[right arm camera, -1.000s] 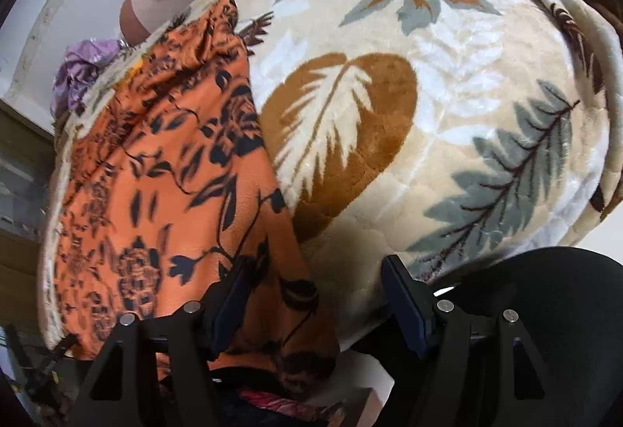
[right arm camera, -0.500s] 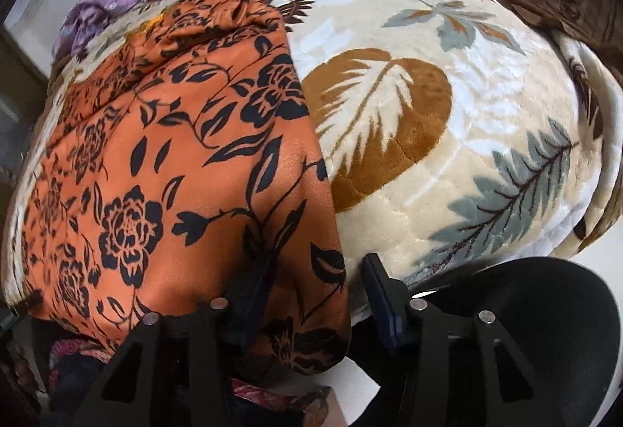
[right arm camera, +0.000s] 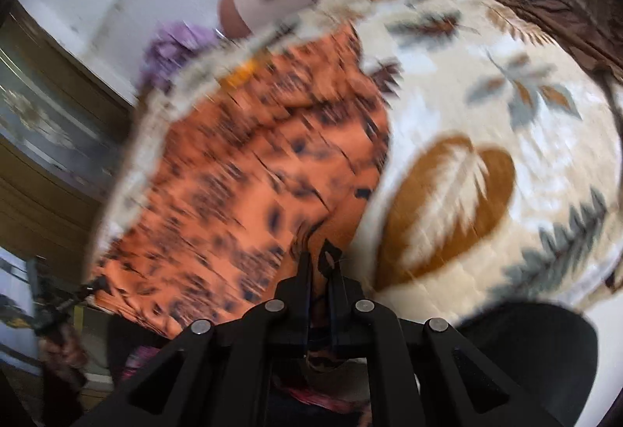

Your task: Fold small clothes

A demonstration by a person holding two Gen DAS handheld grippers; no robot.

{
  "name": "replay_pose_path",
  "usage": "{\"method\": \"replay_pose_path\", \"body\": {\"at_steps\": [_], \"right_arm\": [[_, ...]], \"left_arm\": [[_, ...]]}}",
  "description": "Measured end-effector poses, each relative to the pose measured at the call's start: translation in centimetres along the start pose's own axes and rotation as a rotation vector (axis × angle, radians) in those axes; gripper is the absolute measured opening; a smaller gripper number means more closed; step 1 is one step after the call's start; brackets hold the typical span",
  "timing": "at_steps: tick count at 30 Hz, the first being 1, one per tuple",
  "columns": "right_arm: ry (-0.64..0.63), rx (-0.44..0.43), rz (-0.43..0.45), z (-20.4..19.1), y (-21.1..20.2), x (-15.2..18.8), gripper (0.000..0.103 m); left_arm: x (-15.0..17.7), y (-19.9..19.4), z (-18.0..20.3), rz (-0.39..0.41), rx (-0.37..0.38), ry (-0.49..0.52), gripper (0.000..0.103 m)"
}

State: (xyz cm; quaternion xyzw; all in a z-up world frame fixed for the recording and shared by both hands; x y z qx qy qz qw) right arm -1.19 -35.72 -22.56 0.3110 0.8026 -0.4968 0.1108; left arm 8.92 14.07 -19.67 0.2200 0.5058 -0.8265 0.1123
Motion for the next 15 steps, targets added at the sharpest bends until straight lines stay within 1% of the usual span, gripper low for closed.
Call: {"method": "replay_pose_path", "body": {"at_steps": [2,4,7,8,11,13,14,15], "right_arm": [[0.018,-0.055,0.034,-0.5,-0.6,-2.4,0.007],[0.039,-0.108,0.082,-0.8,-0.8,-5.9,0.007],[0.061,-0.124,0.134,-0.4,0.1,-10.6,0.007],[0.074,-0.115,0.163,0.0,1.0,-12.9,0.007],[0.137,-0.127,0.210,2.0,4.2,-18.0,0.007],[0.192,-0.118,0.224,3.9,7.4,-21.5,0.007],[0.238,-0.102,0.231,5.4,9.8,-23.5,0.007],[0.282,-0.097,0.231,6.7,11.7,-24.6,0.007]], "left_arm": [[-3.1,-1.2,0.5,0.038,0.026,0.002,0.008],[-6.1,-1.0,0.9,0.057,0.038,-0.006,0.008],[-11.5,0.9,1.4,0.073,0.038,-0.010,0.008],[-13.6,2.1,1.6,0.075,0.027,-0.017,0.008],[-18.7,6.7,1.7,0.069,0.001,-0.056,0.008],[-22.2,9.9,1.5,0.067,-0.024,-0.066,0.008],[-23.5,11.6,1.4,0.067,-0.047,-0.062,0.008],[-25.0,13.9,1.1,0.063,-0.079,-0.071,0.008]]}}
Point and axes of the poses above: each gripper's, at about its wrist camera, not at the fingertips, and y roughly the way its jaws point, z to its right, x to its underside, the point moved 3 cm from there along y, roughly the way its jaws point, and after that the axes turned 7 degrees about -y, right-handed, at the moved point
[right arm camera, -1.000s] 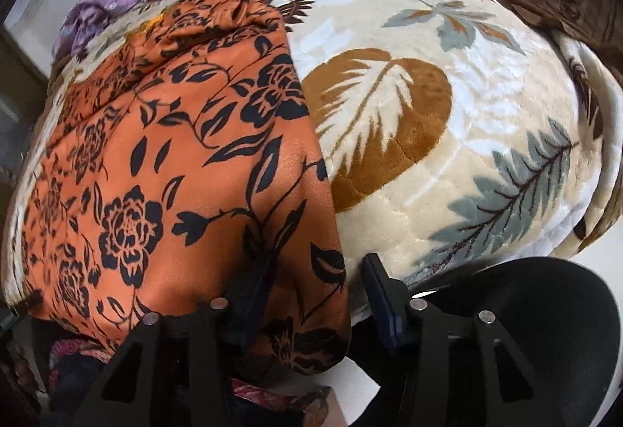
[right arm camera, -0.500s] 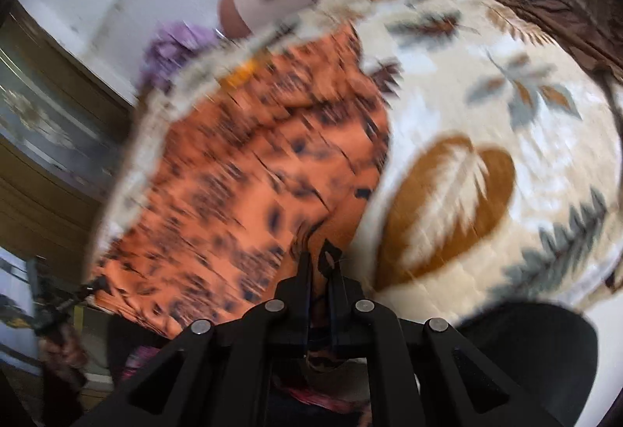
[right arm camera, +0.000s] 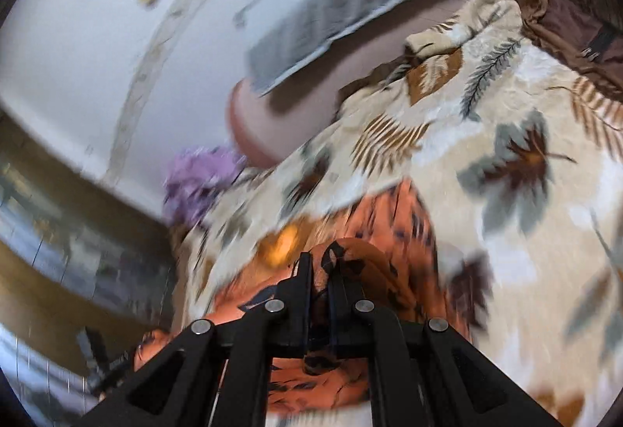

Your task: Fold small clothes

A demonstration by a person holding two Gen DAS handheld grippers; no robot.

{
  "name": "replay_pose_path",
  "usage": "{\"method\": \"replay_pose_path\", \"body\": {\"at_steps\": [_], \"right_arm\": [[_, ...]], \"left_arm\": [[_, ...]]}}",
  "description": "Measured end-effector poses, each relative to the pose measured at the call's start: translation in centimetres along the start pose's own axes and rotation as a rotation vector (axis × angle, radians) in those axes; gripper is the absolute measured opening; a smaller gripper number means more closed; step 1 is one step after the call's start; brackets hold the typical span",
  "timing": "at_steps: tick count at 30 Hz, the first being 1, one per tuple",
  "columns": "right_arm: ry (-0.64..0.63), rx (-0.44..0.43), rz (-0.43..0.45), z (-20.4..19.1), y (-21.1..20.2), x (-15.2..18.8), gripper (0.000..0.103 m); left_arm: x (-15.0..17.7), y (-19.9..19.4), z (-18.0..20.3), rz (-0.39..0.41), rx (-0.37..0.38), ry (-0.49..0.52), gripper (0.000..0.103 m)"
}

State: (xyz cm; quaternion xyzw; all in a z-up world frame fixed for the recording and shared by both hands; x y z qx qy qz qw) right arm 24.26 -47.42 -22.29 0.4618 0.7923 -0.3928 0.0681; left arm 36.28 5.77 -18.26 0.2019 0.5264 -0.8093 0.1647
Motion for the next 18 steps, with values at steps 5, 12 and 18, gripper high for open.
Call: {"method": "replay_pose_path", "body": {"at_steps": [5,12,18], "right_arm": [[0.258,0.045,-0.031,7.7,8.3,-1.0,0.030],[0.143,0.062,0.136,7.6,4.7,0.6,0.070],[-0.390,0.175,-0.043,-5.1,6.4,5.1,0.066]], "left_arm": [[-2.0,10.3,-2.3,-0.071,-0.059,-0.133,0.013],[-0.1,7.3,-2.0,0.184,-0.034,-0.183,0.019],[4.0,-2.0,-0.3,0.643,-0.217,-0.168,0.099]]}}
Point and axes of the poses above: each gripper's, at about its wrist camera, not at the fingertips, and y roughly the way its jaws point, z to its right, x to its underside, the point moved 3 cm from there along y, roughly the way its jaws point, and after that the axes turned 7 degrees about -y, right-handed, at the moved point
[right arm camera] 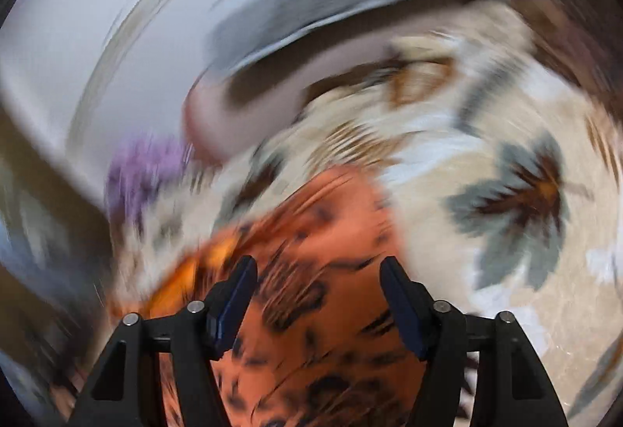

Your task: Fold small clothes

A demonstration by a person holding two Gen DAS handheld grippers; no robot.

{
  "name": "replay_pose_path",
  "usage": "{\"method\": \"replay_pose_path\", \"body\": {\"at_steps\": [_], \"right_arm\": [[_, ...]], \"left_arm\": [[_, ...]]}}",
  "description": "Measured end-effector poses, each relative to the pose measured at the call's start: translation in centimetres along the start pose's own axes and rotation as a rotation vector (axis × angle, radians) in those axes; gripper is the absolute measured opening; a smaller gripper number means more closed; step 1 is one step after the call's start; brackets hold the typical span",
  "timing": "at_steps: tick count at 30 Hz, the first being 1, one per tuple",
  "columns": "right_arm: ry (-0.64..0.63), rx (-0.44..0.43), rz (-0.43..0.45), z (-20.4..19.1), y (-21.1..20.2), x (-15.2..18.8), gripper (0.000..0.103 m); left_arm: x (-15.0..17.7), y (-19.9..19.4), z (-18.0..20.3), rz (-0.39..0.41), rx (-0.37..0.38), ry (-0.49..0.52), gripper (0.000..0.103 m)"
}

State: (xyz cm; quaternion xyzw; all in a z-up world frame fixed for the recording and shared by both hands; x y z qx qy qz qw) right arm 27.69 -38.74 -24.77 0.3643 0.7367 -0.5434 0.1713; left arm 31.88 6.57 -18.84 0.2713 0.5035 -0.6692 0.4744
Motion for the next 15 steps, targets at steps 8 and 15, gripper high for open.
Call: {"method": "replay_pose_path", "body": {"at_steps": [8,15], "right_arm": [[-0.315,-0.132,-0.244,-16.6,8.5,3.8,0.051],[-0.434,-0.055,-0.245,-23.9,19.2,1.0,0.042]], "left_arm": [[3.0,3.9,-0.9,-0.327,-0.158,0.190,0.099],[3.2,7.0,-4.5,-0.435,-0.253,0.185,0.099]]}}
Point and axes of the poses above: each gripper's, at about its wrist camera, not at the fingertips, and y roughly the way its jaws point, z to its right, x to its underside, the point moved 3 cm from there along y, roughly the way its jaws point, and after that the axes turned 7 degrees about -y, right-handed, at the moved point
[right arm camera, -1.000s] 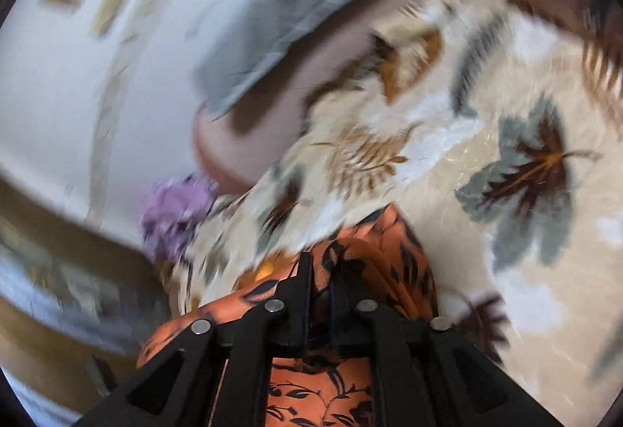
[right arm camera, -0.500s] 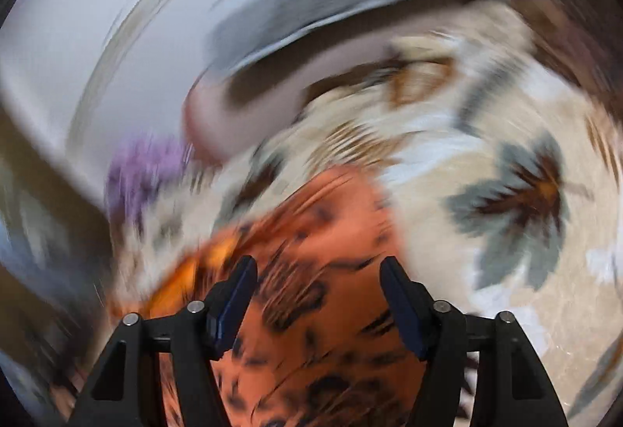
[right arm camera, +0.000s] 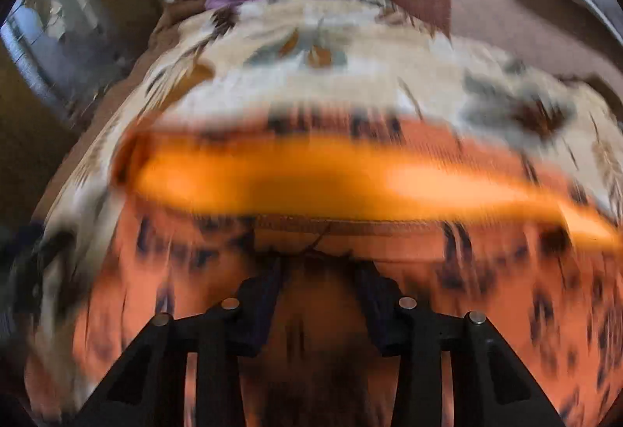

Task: Fold small clothes
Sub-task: 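Fold the hem toward the neckline and open both grippers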

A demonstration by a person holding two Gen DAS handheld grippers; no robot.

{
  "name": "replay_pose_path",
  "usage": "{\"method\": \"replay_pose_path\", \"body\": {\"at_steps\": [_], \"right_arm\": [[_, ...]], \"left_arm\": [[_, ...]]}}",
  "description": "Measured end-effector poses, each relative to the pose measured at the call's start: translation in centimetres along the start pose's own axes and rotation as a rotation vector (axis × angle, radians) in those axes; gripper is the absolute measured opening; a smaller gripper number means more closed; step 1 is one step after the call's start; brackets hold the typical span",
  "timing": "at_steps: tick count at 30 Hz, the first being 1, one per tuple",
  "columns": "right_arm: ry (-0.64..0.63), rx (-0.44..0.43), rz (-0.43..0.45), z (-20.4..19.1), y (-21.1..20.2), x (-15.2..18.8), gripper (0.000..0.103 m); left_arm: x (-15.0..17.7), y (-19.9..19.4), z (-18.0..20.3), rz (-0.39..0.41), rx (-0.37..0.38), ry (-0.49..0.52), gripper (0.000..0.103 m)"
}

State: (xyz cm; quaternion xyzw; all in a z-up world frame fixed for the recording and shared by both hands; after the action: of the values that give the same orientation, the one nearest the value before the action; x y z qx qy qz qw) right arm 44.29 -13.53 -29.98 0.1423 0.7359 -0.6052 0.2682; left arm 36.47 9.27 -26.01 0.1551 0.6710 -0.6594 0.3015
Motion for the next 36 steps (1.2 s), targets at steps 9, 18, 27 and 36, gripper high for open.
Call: {"method": "replay_pose_path", "body": {"at_steps": [9,18,27,36], "right_arm": [[0.254,0.096,0.220,7.6,-4.3,-1.6,0.041],[0.412,0.401,0.080,21.5,-10.4,9.7,0.041],[0.477,0.326,0.163,22.7,-14.5,12.3,0.042],[0.419,0.358,0.021,21.7,-6.0,6.2,0.046]], "left_arm": [[-0.1,-0.1,1.7,0.008,0.057,0.049,0.099],[2.5,-1.2,6.3,0.015,0.114,0.193,0.099],[3.4,0.6,7.4,-0.047,0.075,0.210,0.099],[4.1,0.6,9.4,-0.016,0.100,0.282,0.099]]}}
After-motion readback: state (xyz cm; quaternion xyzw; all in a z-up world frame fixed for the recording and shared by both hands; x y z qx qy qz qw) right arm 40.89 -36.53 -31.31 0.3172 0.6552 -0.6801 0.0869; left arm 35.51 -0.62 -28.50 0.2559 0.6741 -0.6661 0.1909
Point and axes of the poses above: each gripper's, at about its wrist camera, not at the fingertips, and y roughly the way its jaws point, z to its right, x to its underside, the point moved 3 cm from there along y, roughly the way its jaws point, and after that the axes turned 7 degrees about -y, right-handed, at the moved point
